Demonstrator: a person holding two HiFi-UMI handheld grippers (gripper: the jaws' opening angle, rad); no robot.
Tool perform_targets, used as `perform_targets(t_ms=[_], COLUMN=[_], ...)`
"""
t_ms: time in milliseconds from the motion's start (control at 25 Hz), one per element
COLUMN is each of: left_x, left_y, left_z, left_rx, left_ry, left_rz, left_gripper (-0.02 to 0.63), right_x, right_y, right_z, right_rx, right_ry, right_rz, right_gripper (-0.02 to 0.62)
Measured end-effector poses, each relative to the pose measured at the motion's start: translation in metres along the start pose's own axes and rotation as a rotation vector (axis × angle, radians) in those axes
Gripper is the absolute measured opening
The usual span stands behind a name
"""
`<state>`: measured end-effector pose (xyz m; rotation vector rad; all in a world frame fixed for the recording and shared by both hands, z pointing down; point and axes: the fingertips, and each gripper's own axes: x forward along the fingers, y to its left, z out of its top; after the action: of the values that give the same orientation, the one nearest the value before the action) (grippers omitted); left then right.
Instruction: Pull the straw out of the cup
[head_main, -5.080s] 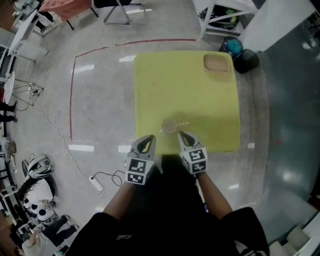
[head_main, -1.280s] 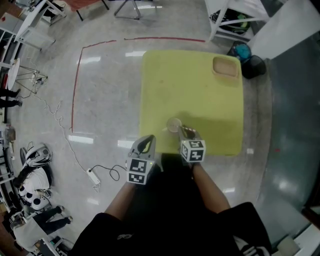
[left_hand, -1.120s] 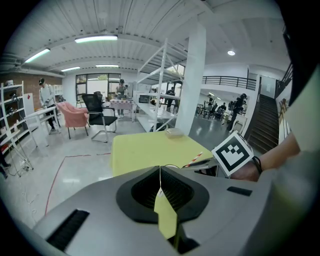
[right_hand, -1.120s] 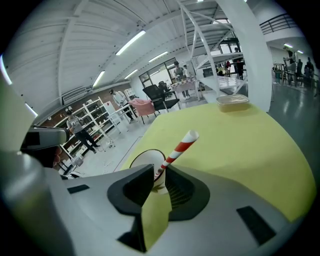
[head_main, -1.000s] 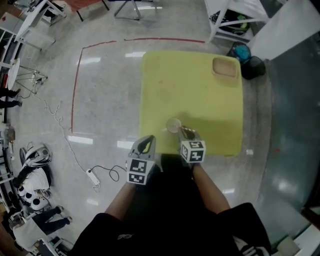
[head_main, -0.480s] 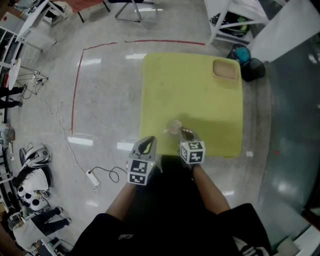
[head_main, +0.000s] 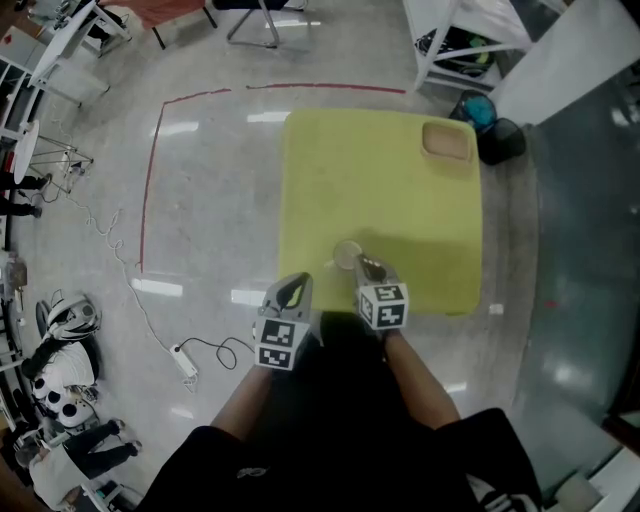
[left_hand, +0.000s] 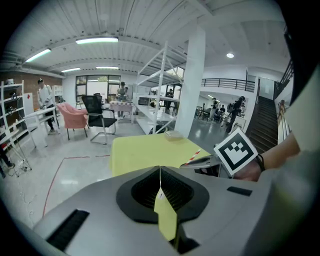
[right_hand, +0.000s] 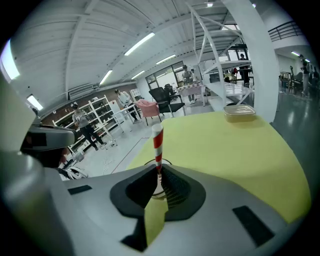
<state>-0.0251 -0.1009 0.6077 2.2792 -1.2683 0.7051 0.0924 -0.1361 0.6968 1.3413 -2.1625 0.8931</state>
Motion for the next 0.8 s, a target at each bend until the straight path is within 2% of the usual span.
perform_targets(t_ms=[360,800], left_x=[-0.003,-0.023], left_y=[0.0,0.011], left_z=[-0.003,0.004], left_rx=[0.002,-0.02], left_ry=[-0.022,-0.067], left_rz=[-0.039,-0.083], left_gripper=[0.044,0.044], right_x=[-0.014,-0.054], right_y=[0.017,0.046], right_z=[0.013,0.039], right_rx=[-0.061,-0.109], right_ry=[-0.011,-0.057], right_rz=[-0.027,-0.106], right_gripper=[0.038,0.038])
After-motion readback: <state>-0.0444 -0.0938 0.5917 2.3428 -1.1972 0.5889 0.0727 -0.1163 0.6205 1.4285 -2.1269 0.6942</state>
